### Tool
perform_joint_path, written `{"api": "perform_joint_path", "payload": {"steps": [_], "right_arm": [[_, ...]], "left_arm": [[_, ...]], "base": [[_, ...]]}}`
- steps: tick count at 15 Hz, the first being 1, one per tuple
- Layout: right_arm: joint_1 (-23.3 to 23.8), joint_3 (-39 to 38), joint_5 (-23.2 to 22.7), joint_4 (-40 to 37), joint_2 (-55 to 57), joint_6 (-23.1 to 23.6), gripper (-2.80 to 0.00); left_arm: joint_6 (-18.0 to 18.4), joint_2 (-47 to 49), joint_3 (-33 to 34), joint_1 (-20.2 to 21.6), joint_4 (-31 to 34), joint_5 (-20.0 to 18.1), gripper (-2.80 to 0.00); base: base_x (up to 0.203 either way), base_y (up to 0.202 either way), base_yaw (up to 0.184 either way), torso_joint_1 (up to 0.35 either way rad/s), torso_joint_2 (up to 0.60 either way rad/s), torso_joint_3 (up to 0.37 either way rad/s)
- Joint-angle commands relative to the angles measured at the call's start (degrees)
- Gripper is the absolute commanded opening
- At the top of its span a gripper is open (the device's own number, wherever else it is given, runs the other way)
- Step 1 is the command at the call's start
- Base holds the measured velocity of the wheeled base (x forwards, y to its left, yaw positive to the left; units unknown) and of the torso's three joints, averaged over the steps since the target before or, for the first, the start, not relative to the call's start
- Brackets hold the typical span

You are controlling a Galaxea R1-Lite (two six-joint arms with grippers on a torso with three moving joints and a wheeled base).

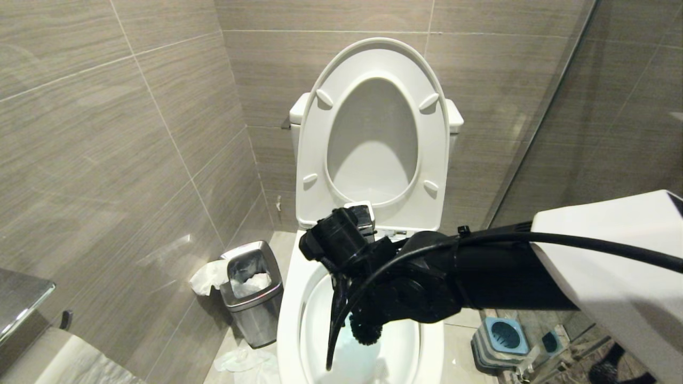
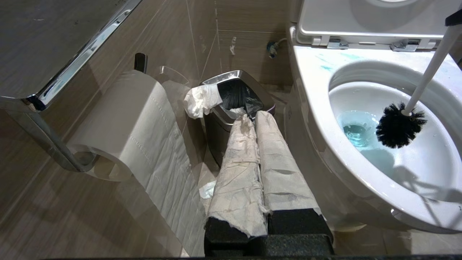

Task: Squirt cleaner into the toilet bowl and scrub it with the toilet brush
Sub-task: Scrub the toilet bowl

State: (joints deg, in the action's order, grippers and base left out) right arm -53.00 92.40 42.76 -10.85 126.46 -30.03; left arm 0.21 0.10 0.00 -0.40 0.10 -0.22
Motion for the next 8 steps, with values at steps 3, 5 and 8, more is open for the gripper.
{"api": "perform_joint_path", "payload": {"steps": [3,5,8], "right_arm": [[-4.5,3.5,-1.3,-0.2,-6.3,-0.1,-2.80],[-4.5,3.6,2.4,-0.9,-9.7,3.7,-2.80],[-4.5,3.3,4.0,-1.3,-14.4,6.9,-2.80]], "left_arm": [[0.0,0.0,0.0,0.1,0.0,0.0,-2.80],[0.1,0.0,0.0,0.1,0.0,0.0,-2.80],[0.1,0.0,0.0,0.0,0.0,0.0,-2.80]], "base": [[0.000,0.000,0.000,0.000,0.00,0.000],[0.000,0.000,0.000,0.000,0.00,0.000],[0.000,0.000,0.000,0.000,0.00,0.000]]}}
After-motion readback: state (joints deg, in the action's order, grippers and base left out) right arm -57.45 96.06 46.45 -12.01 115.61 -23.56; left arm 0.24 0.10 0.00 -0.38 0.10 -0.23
